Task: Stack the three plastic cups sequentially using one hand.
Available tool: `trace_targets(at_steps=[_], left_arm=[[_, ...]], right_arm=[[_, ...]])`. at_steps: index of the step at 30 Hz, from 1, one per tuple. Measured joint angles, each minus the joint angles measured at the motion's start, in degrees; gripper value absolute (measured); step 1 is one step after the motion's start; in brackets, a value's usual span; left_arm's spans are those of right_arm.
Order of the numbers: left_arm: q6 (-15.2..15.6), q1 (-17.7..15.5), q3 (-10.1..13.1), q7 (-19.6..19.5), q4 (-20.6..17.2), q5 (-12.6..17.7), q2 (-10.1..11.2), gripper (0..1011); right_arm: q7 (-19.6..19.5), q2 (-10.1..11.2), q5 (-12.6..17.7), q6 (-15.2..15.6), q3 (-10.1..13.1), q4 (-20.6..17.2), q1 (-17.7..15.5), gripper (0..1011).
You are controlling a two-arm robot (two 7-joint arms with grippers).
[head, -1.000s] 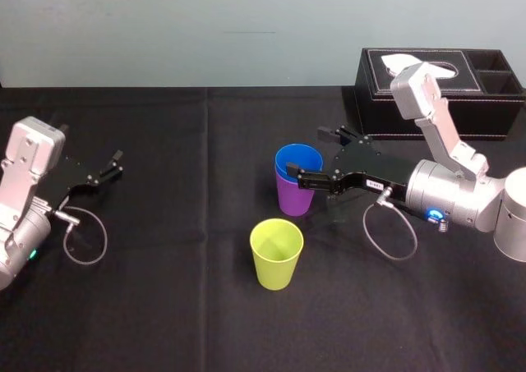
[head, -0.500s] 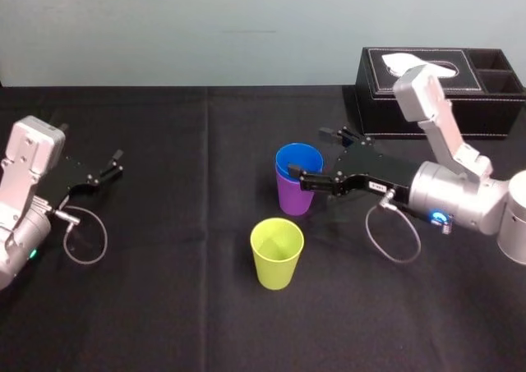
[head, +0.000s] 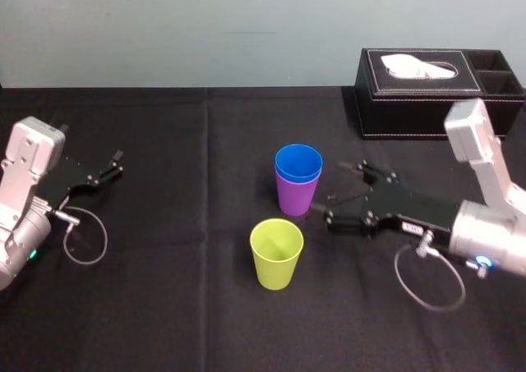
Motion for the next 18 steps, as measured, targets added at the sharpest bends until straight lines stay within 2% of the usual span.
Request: trace_targets(at_steps=[7, 18], left_arm=[[0.00, 0.00, 0.00, 0.00, 0.00, 0.00, 0.00, 1011], [0.00, 0.00, 0.00, 0.00, 0.00, 0.00, 0.00, 1011]], right_arm=[[1.24, 3.31, 1.18, -1.71, -0.15, -2.87, -4.80, 1002], [1.91, 4.75, 0.39, -2.80, -1.54, -3.86, -7.00, 1002]])
